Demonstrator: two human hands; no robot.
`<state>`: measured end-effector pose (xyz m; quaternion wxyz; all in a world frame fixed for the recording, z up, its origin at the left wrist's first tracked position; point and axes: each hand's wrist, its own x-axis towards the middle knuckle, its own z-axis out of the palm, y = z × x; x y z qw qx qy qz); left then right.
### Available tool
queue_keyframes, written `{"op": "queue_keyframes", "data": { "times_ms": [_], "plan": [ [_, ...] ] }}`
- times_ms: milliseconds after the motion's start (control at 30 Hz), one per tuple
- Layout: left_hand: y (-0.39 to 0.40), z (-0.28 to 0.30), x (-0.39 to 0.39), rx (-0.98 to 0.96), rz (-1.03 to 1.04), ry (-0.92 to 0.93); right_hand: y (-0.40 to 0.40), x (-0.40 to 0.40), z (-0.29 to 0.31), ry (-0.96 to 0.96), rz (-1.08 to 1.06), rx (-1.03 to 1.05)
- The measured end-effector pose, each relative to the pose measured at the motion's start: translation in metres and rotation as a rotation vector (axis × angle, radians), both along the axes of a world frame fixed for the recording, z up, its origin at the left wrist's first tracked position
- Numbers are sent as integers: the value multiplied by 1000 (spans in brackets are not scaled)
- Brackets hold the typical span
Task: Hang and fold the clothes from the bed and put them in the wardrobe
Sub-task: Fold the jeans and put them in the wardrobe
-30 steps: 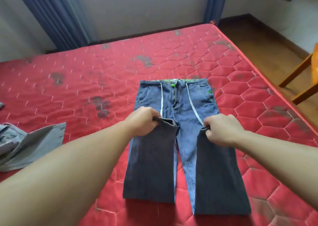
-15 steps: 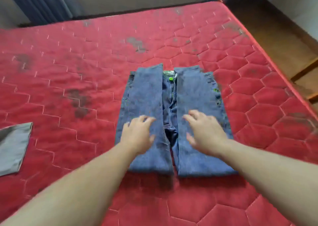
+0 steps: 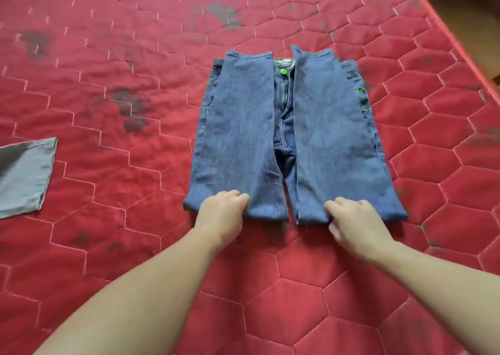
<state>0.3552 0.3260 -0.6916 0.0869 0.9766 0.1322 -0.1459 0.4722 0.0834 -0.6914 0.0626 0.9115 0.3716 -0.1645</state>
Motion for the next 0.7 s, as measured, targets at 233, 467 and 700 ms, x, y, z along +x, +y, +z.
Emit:
{"op": "queue_keyframes", "data": {
  "times_ms": [233, 467, 700],
  "plan": [
    [-42, 30, -78, -117, -11, 253, -48, -89, 21, 155, -13, -48],
    [-88, 67, -169, -177, -262, 788, -75, -205, 46, 570, 31, -472],
    [-52, 115, -131, -275, -328, 1080, -37, -162, 114, 969, -53, -813]
  ]
}}
